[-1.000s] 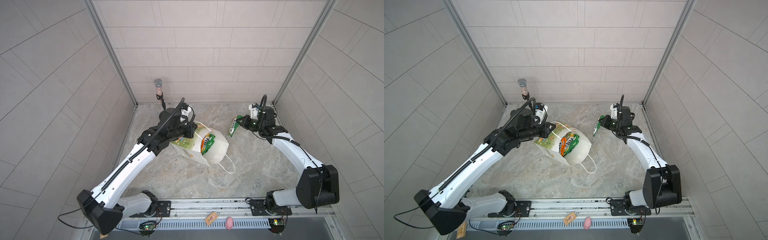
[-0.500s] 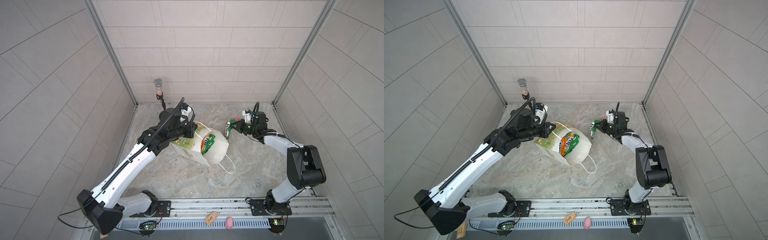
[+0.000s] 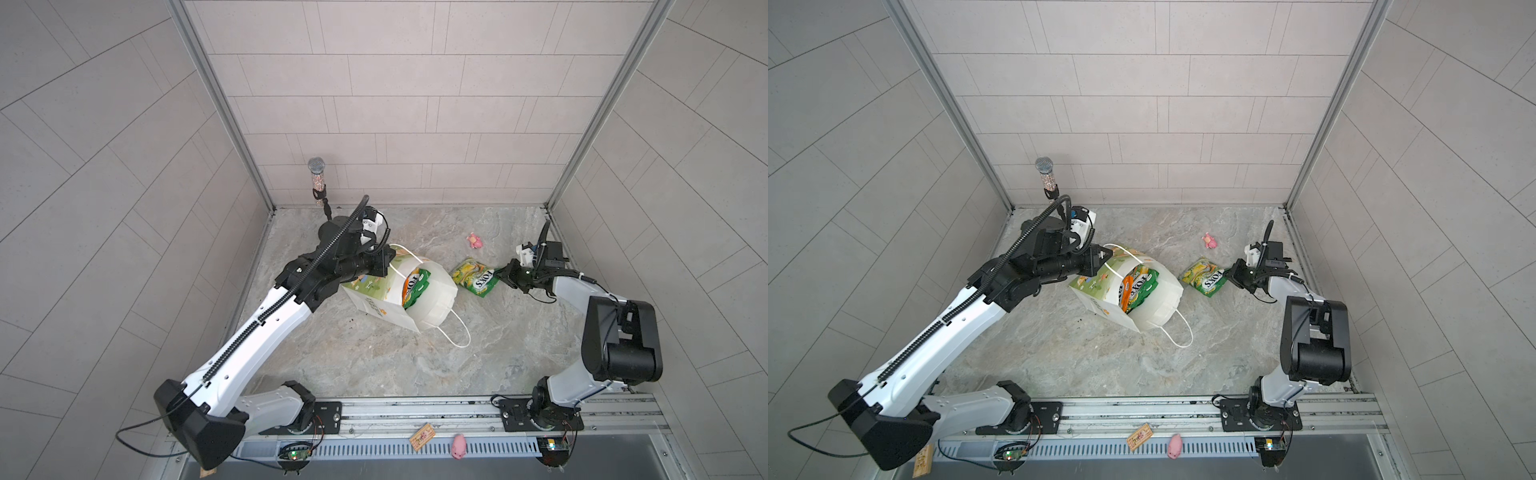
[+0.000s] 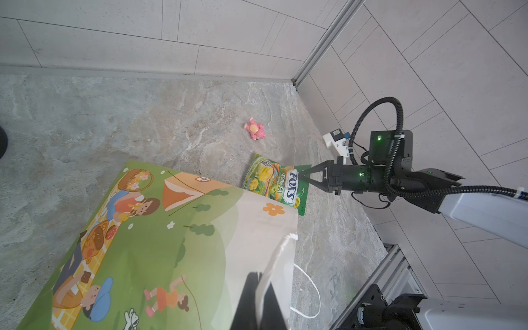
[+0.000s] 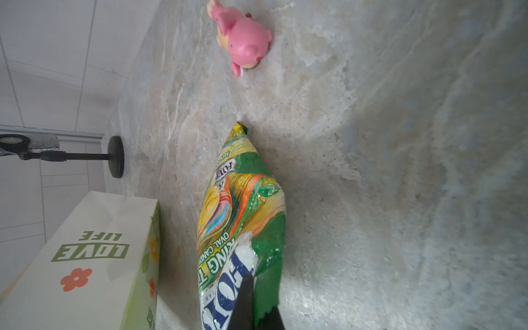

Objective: Take the snacks out of the paper bag
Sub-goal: Place the snack at the middle-right of the table.

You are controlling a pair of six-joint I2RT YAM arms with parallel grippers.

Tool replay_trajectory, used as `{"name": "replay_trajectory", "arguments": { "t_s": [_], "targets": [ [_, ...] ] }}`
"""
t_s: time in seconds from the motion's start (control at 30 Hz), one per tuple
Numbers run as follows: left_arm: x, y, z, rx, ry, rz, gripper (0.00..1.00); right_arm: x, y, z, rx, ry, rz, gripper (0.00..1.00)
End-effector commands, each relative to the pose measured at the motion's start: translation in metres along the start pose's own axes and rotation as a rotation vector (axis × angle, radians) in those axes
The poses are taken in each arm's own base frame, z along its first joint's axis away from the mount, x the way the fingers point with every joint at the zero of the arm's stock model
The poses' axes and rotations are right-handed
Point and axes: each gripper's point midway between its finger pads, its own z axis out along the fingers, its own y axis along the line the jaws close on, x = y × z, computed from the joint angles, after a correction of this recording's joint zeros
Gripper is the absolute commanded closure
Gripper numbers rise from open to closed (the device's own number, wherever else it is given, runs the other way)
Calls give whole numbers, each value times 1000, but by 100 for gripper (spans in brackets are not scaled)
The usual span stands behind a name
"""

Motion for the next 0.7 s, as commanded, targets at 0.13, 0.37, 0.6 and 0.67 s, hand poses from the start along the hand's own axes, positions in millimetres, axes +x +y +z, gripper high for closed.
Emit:
{"name": "replay_trajectory", "arguments": {
  "t_s": [0.13, 0.37, 0.6, 0.67],
  "targets": [
    [-5, -4, 1, 20, -20, -4, 100, 18, -13, 11, 84, 109, -73, 100],
    [-4, -4, 0, 18, -21, -3, 100, 10, -3, 31, 33, 103, -88, 100],
    [-4, -3, -1, 18, -20, -5, 100, -6, -12, 42, 88, 60, -85, 100],
    [-4, -3, -2, 16, -22, -5, 100, -9, -15, 44, 99, 56, -83, 100]
  ]
}}
